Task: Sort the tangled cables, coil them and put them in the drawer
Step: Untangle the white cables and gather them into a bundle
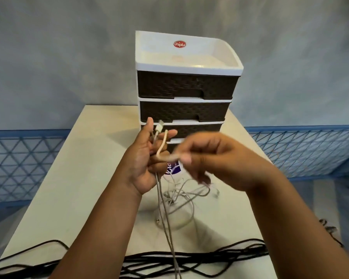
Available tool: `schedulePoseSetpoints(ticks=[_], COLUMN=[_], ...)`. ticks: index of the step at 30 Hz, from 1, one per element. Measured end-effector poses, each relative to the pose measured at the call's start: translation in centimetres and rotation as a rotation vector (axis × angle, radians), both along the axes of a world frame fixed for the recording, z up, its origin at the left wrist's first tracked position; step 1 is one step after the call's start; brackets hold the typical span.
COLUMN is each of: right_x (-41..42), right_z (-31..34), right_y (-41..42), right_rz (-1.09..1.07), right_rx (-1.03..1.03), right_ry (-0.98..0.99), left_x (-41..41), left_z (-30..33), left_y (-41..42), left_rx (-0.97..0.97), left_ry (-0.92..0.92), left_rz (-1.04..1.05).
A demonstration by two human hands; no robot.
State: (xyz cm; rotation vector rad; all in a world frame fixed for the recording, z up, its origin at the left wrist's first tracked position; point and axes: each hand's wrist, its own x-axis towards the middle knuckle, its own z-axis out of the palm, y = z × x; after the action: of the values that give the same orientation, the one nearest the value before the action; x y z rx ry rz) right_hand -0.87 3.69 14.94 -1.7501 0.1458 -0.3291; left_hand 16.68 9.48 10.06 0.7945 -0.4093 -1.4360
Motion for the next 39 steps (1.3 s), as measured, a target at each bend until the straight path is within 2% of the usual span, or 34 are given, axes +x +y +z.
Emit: schedulePoseSetpoints(ticks=[2, 4, 6, 10, 12, 14, 16, 20, 22, 25, 28, 31, 34, 39], right_x=[-0.9, -1.7, -1.8, 0.4, 1.5, 2.2, 2.3, 1.6, 0.6, -0.4, -0.1, 0.4, 0.5, 0.4], right_z=[-1.2, -2.8, -4.2, -5.8, -5.8, -5.1, -3.8, -1.2, -0.4, 0.0, -1.5, -4.0, -6.3, -7.4], right_y=[0.3, -0.2, -0.9, -1.8, -2.2, -2.7, -3.3, -4.2, -4.1, -2.3, 0.5, 3.1, 4.8, 5.1], right_rz=[0.24, 0.343, 0.218, -0.375, -0.45, -0.412, -0.491, -0.674, -0.702, -0.572, -0.491, -0.496, -0.412, -0.417], right_rx=[0.037, -0.019, -0.055, 0.42, 0.593, 0.814, 0.909, 0.733, 0.637, 0.493, 0.339, 0.175, 0.035, -0.015], right_ry=[0.208, 0.341, 0.361, 0.355, 0.327, 0.212, 0.094, -0.066, -0.105, -0.047, 0.063, 0.133, 0.181, 0.272], left_x=[0.0, 0.0, -0.1, -1.1, -2.1, -3.2, -3.6, -3.2, -2.7, -2.1, -2.0, -2.3, -2.5, -3.1], left_z=[0.0, 0.0, 0.0, 0.5, 0.5, 0.3, 0.1, -0.3, -0.7, -1.0, -0.7, -0.6, -0.7, -0.6], left_y=[-0.3, -0.3, -0.2, 0.6, 1.1, 1.4, 1.4, 1.3, 1.0, 0.3, 0.0, 0.0, -0.2, -0.1], left_rx=[0.009, 0.005, -0.022, -0.07, -0.109, -0.132, -0.104, -0.024, 0.019, 0.055, 0.043, 0.044, 0.028, 0.007], left_ry=[0.038, 0.01, -0.041, -0.193, -0.27, -0.346, -0.401, -0.475, -0.441, -0.227, -0.046, -0.026, -0.023, -0.08], left_rz=[0.076, 0.12, 0.084, -0.145, -0.294, -0.405, -0.434, -0.337, -0.231, -0.047, -0.021, 0.027, 0.12, 0.171])
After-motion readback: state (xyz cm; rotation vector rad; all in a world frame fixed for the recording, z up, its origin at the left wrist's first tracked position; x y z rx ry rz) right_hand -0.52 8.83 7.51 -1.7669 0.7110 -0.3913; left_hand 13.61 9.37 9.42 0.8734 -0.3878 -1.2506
